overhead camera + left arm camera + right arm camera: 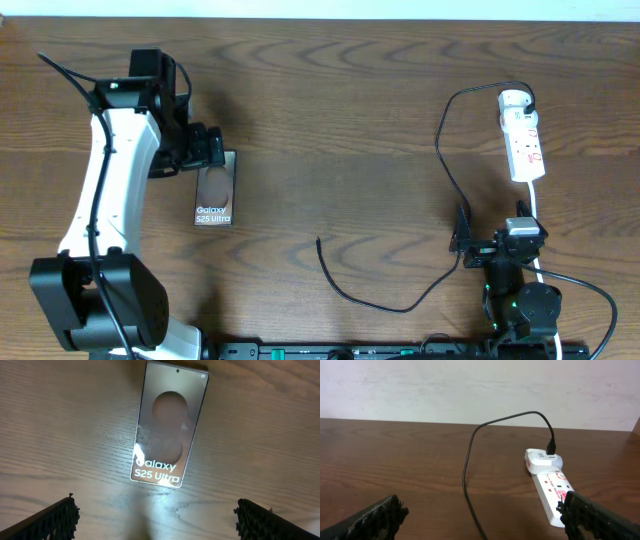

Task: Plug charger to phone and switch on socket
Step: 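Move the left gripper over the silver phone and lower it, then close the left gripper on the phone's long edges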

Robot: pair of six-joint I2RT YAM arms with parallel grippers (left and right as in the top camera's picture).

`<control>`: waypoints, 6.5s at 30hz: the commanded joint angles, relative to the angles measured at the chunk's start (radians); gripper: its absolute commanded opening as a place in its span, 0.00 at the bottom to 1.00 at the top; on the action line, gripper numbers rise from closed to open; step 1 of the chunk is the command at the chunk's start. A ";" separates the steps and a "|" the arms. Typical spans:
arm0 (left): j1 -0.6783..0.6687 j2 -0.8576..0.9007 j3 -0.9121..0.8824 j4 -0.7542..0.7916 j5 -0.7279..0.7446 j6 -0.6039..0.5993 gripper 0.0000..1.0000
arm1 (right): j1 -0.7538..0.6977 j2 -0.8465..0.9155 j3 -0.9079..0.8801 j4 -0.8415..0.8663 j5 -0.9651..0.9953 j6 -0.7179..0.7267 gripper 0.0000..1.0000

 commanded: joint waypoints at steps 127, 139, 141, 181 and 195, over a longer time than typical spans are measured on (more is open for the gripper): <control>-0.040 0.174 -0.385 0.531 -0.043 0.189 0.99 | 0.005 -0.006 -0.001 -0.005 0.000 -0.008 0.99; -0.040 0.174 -0.392 0.531 -0.040 0.189 0.99 | 0.005 -0.006 -0.001 -0.005 0.000 -0.008 0.99; -0.040 0.174 -0.395 0.531 -0.040 0.189 0.99 | 0.005 -0.006 -0.001 -0.005 0.000 -0.008 0.99; -0.040 0.174 -0.407 0.522 -0.040 0.189 0.99 | 0.005 -0.005 -0.001 -0.005 0.000 -0.008 0.99; -0.040 0.174 -0.441 0.532 -0.040 0.190 0.99 | 0.005 -0.005 -0.001 -0.005 0.000 -0.008 0.99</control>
